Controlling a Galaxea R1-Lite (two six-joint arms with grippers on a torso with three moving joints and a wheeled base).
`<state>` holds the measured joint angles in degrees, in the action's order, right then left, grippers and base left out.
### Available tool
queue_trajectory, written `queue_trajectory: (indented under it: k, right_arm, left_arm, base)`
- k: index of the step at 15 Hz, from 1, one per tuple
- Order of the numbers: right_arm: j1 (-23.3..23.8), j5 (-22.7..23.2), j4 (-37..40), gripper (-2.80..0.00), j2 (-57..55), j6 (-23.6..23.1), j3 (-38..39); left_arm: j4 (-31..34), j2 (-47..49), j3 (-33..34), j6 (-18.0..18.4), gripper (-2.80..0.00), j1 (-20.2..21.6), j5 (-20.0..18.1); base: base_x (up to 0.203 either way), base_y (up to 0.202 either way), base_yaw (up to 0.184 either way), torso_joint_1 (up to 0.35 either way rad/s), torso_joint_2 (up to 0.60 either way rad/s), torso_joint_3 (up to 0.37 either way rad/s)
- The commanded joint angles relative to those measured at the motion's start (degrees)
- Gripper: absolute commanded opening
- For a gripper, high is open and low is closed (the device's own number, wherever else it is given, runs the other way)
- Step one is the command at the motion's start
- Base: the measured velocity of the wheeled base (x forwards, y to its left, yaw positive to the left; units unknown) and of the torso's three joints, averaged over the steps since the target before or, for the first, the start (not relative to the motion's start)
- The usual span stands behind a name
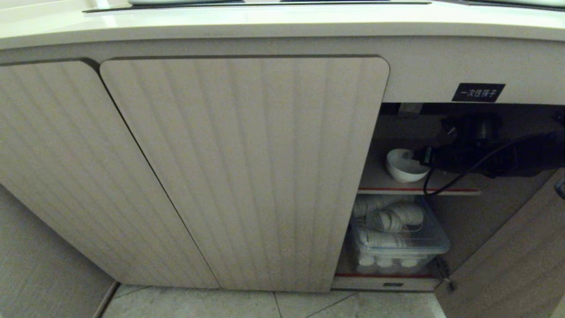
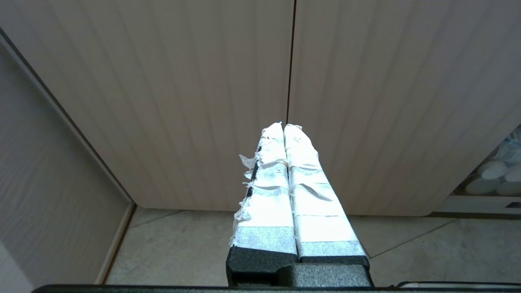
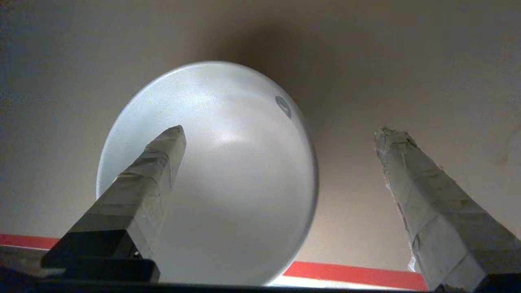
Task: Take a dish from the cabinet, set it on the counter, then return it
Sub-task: Take the bowl from the cabinet
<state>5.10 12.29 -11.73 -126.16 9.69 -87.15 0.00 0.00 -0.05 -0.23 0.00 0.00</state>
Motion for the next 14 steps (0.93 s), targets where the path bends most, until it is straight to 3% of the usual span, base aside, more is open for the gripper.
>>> queue_trajectory:
  k: [1,14]
  right_arm:
    - [0.0,0.1,0.5,0.0,-0.1,0.1,-0.3]
    - [0.1,-0.1,4.3,0.0,-0.6,-0.2,-0.7]
  left_arm:
    - [0.0,0.0,0.0,0.0,-2.8,0.0,0.0]
    - [-0.1,0.0,0.0,0.0,-2.8,0.0,0.0]
  base:
    - [0.0,0.0,0.0,0.0,0.0,0.0]
    - [0.0,0.0,0.0,0.0,0.0,0.0]
